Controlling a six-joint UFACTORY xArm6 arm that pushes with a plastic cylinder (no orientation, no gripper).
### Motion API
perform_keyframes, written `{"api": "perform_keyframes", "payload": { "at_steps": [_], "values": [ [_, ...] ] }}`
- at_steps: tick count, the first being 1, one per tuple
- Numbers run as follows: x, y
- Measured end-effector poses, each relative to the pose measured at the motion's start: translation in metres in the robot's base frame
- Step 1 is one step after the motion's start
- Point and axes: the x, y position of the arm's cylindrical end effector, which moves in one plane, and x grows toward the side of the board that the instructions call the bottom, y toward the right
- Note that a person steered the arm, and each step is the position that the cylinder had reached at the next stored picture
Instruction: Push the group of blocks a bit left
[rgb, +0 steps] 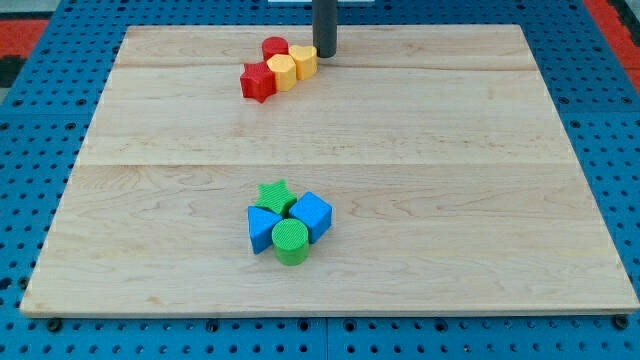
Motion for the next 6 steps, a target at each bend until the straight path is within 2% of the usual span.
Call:
{"api": "perform_keyframes", "payload": {
  "at_steps": [3, 6],
  "values": [
    [0.001, -0.010],
    [0.002, -0.068]
  ]
}}
